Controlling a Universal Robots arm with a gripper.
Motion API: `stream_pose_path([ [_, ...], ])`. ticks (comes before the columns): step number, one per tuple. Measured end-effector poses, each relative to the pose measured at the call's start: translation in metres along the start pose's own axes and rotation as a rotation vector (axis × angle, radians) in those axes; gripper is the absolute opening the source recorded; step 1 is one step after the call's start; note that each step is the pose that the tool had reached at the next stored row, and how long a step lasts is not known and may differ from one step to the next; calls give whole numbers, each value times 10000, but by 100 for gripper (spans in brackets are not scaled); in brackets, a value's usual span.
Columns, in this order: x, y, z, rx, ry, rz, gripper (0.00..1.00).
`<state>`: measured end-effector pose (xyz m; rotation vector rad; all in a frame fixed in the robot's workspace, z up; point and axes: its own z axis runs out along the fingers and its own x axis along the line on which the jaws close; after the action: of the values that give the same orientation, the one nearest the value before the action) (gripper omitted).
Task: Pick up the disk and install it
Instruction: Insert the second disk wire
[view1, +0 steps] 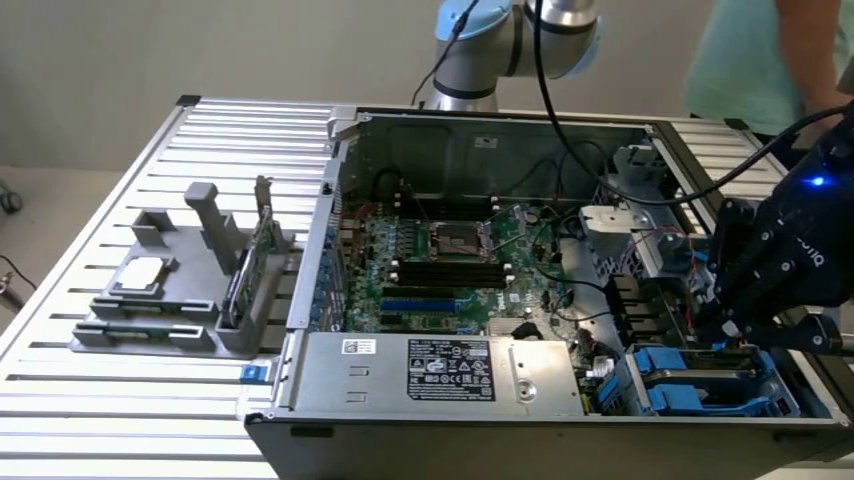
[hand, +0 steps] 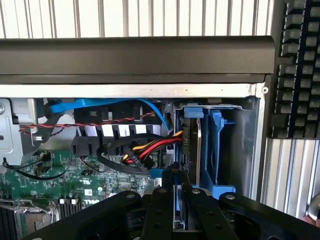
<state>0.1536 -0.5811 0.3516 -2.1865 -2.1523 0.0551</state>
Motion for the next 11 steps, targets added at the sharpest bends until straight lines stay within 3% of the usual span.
stream_pose_path([
  [11,-69,34,68,2,151,0,16],
])
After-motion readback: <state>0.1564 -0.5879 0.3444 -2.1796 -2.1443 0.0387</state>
